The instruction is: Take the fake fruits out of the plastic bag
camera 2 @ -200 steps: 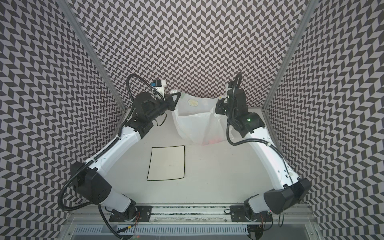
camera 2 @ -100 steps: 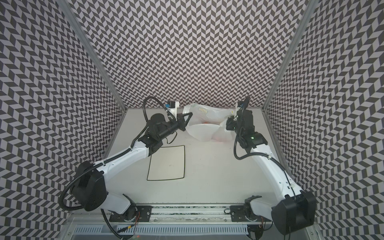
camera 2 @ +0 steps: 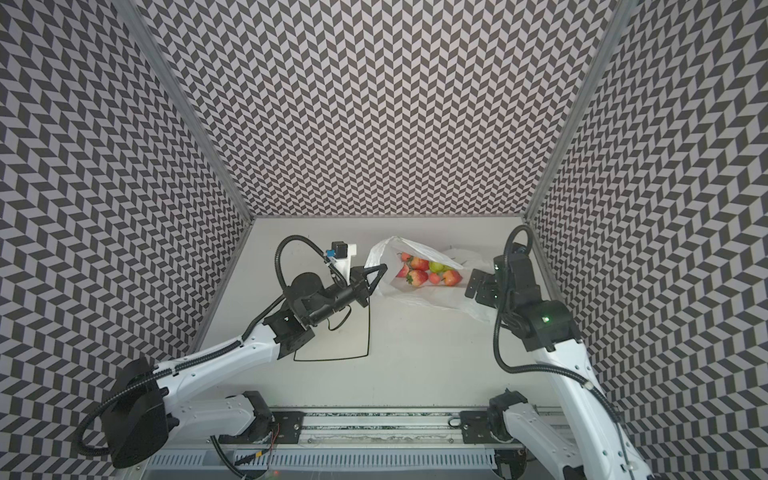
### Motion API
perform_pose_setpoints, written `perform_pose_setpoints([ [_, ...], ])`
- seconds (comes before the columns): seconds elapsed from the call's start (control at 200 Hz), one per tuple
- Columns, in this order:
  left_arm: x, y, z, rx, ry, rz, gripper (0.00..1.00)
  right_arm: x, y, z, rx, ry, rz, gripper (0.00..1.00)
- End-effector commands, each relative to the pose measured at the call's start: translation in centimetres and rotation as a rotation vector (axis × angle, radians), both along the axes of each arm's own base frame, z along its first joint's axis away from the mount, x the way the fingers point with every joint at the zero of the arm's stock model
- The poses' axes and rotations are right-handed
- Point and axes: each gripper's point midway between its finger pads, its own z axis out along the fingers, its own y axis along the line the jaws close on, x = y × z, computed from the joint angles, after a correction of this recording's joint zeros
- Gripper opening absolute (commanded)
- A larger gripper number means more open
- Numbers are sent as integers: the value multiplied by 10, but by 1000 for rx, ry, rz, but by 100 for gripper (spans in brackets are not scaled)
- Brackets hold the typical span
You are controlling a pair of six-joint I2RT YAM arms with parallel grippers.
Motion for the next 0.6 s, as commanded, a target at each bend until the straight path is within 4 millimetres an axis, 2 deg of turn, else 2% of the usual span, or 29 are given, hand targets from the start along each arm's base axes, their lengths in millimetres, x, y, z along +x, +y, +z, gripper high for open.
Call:
perform_pose_setpoints([
  [0.0, -4, -1, 1, -27, 13, 1, 0, -15, -6, 37, 33, -20, -41, 100],
  [0.08, -6, -3, -1, -22, 16, -6, 0, -12, 3, 65, 53, -61, 20, 100],
  [0.12, -6, -2, -1, -20, 15, -4, 0, -10, 10, 76, 73, -77, 55, 97],
  [0.21, -8, -3, -1, -21, 13, -7, 0, -2, 52, 99, 179, -138, 272, 86],
  [0.26, -9, -4, -1, -20, 12, -14, 0, 5, 78, 108, 257, -180, 383, 77],
  [0.36, -12, -4, -2, -18, 17, -19, 0, 15, 118, 92, 321, -197, 507, 66],
  [0.486, -14, 1, -5, -18, 36, -6, 0, 26, 159, 62, 265, -248, 607, 62],
  [0.571, -16, 3, -5, -18, 45, 2, 0, 31, 180, 46, 237, -316, 687, 59],
  [0.596, -16, 5, -5, -18, 48, 6, 0, 32, 184, 36, 209, -329, 716, 59],
])
